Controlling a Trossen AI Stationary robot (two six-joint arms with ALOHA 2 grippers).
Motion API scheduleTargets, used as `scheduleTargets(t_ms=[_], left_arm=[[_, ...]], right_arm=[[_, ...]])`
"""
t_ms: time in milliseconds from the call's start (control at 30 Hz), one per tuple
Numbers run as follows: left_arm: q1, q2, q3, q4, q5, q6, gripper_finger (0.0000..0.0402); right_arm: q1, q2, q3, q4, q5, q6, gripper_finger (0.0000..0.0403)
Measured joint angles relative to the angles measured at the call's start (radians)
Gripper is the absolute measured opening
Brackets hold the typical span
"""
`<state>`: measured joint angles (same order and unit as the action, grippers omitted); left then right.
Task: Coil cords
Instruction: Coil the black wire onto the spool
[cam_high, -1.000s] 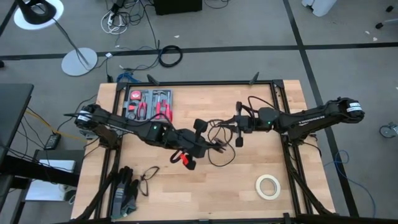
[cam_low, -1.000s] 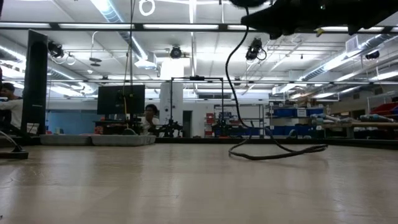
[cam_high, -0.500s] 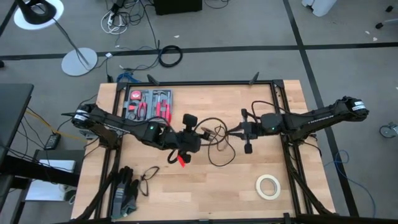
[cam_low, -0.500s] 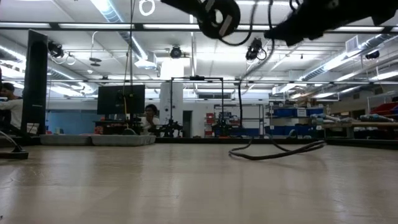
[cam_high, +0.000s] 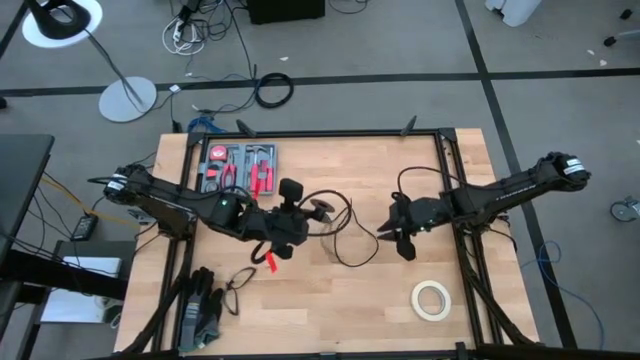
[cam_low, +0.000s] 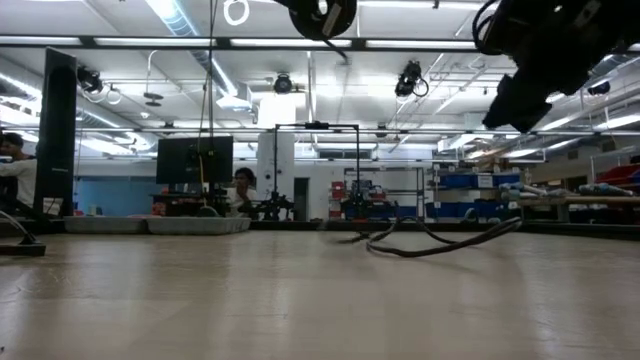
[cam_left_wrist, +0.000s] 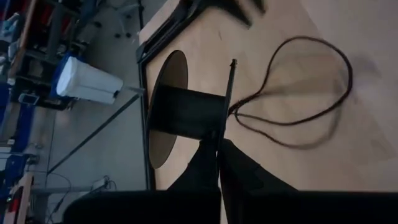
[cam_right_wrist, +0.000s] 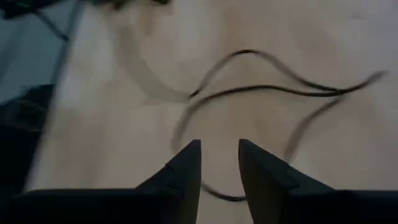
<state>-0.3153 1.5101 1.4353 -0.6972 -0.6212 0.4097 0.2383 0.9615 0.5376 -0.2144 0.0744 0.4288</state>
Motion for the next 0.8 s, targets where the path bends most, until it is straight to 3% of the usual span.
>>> scheduleTargets(t_ms=[100, 267, 433, 567, 667, 800], left_arm=[[-0.001, 0.000, 0.000, -0.004, 0.012, -0.017, 0.0000], [0.000, 0.000, 0.000, -0.004, 0.071, -0.021, 0.0000], [0.016, 0.003, 0.000, 0.014, 0.143, -0.022, 0.0000], [0.062, 0.017, 0.000, 0.044, 0.174, -0.004, 0.0000], [0.087, 0.018, 0.000, 0.048, 0.257, 0.024, 0.0000], [0.106, 0.018, 0.000, 0.024, 0.398, 0.117, 0.0000]], right_arm=[[0.024, 0.000, 0.000, 0.100, 0.020, -0.040, 0.0108], [0.032, 0.002, 0.000, 0.409, 0.157, -0.249, 0.0100], [0.006, 0.060, 0.000, 0.669, 0.165, -0.342, 0.0098], [-0.030, 0.120, -0.001, 0.711, 0.190, -0.366, 0.0098], [-0.057, 0.118, -0.001, 0.717, 0.205, -0.364, 0.0098], [-0.112, 0.109, -0.001, 0.714, 0.116, -0.307, 0.0098]])
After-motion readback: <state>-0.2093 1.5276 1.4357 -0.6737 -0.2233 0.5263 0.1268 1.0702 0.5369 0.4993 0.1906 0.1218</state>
